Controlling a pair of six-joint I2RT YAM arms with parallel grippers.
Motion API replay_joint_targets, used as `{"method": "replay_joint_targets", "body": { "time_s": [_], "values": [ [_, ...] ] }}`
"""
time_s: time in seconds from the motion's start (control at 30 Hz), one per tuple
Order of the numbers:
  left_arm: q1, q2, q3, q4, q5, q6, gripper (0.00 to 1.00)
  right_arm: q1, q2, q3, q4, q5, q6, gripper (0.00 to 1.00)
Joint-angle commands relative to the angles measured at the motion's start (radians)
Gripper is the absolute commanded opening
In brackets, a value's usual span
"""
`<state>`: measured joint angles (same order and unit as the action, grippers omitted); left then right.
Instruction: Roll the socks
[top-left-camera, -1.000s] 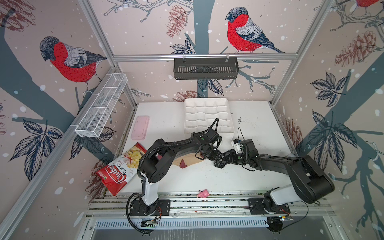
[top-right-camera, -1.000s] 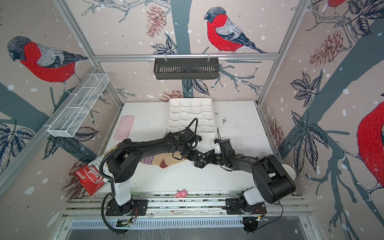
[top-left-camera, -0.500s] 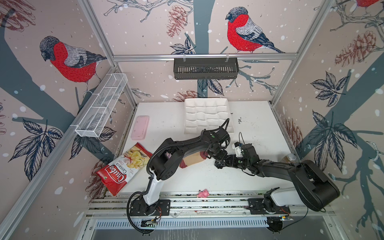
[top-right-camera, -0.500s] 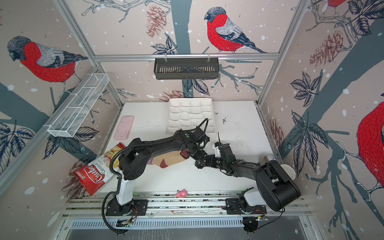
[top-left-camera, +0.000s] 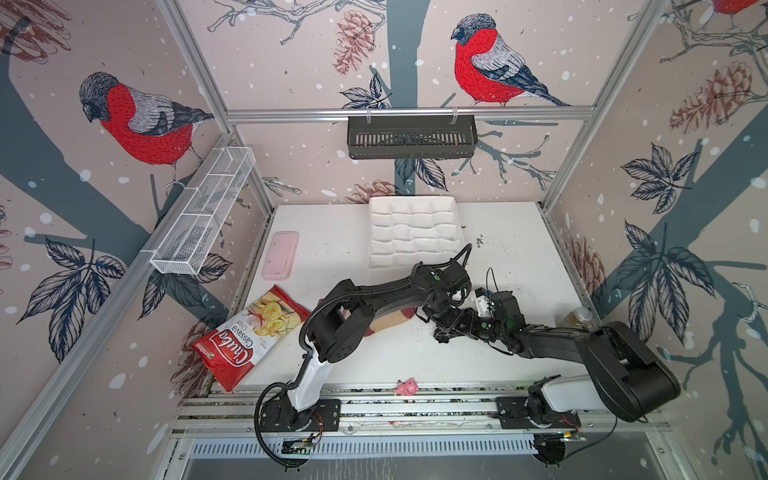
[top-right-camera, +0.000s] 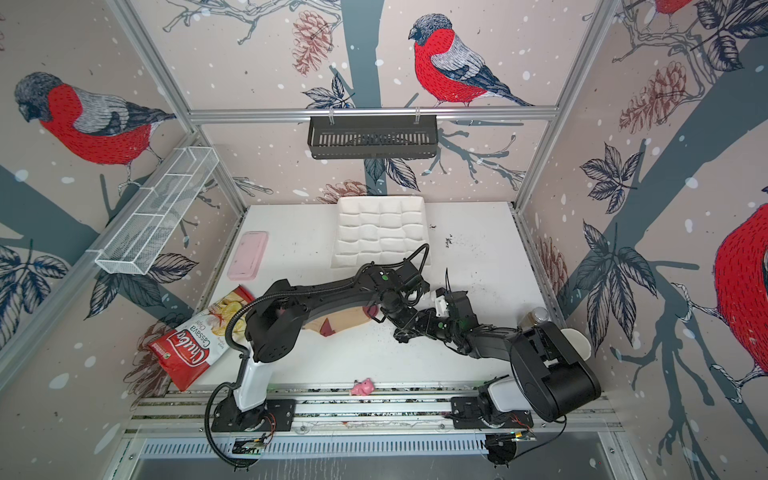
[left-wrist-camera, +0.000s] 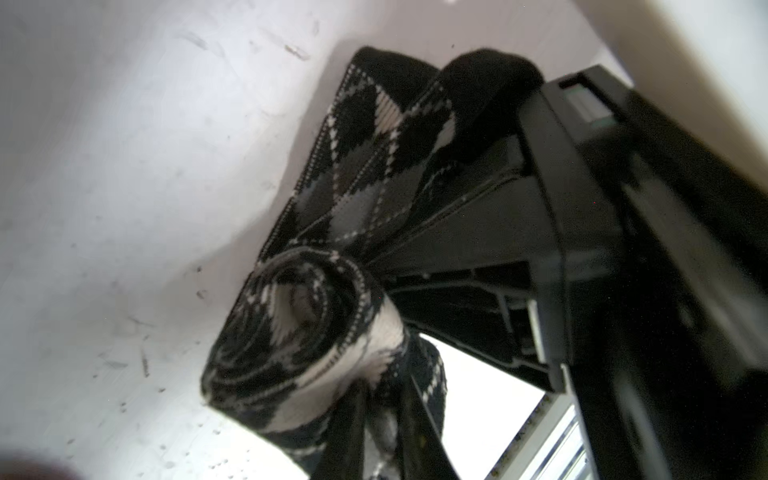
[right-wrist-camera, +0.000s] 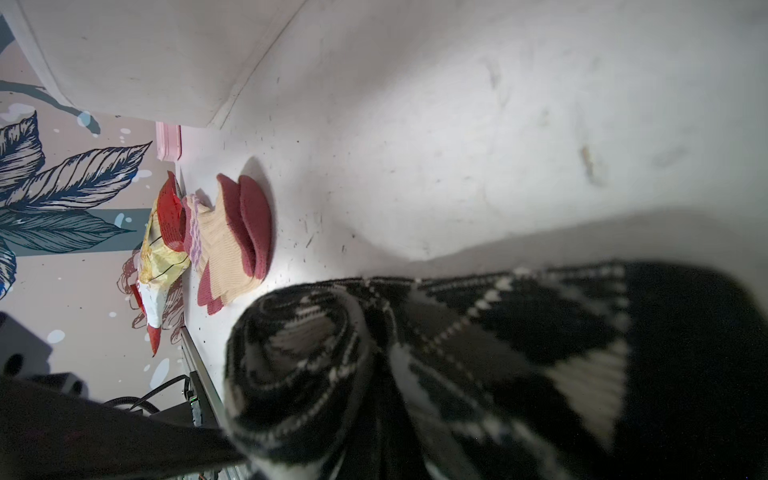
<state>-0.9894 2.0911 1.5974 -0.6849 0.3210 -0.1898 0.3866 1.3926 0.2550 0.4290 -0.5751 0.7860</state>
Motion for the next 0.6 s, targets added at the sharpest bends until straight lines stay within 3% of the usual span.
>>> {"method": "replay_joint_targets", "body": {
  "time_s": [0.0,0.2,0.27,0.33,0.57],
  "values": [
    [0.001,0.012,-0.012,0.078,0.071,-0.028,0.26,0.000,0.005,-0.009,-0.018,0.001,0.013,0.05],
    [0.017,0.036,-0.027,0.178,0.128,-0.058,0.22,-0.004,0.007,-0.014,-0.022,-0.004,0.007,0.05],
    [0.022,0.053,-0.029,0.200,0.146,-0.064,0.14,-0.007,0.007,-0.014,-0.021,-0.006,0.007,0.05],
    [0.031,0.073,-0.051,0.232,0.160,-0.076,0.00,-0.013,0.007,-0.014,-0.024,-0.012,0.007,0.09],
    [0.063,0.121,-0.157,0.317,0.152,-0.118,0.00,-0.048,-0.048,-0.007,-0.090,-0.016,-0.006,0.19]
  ]
}}
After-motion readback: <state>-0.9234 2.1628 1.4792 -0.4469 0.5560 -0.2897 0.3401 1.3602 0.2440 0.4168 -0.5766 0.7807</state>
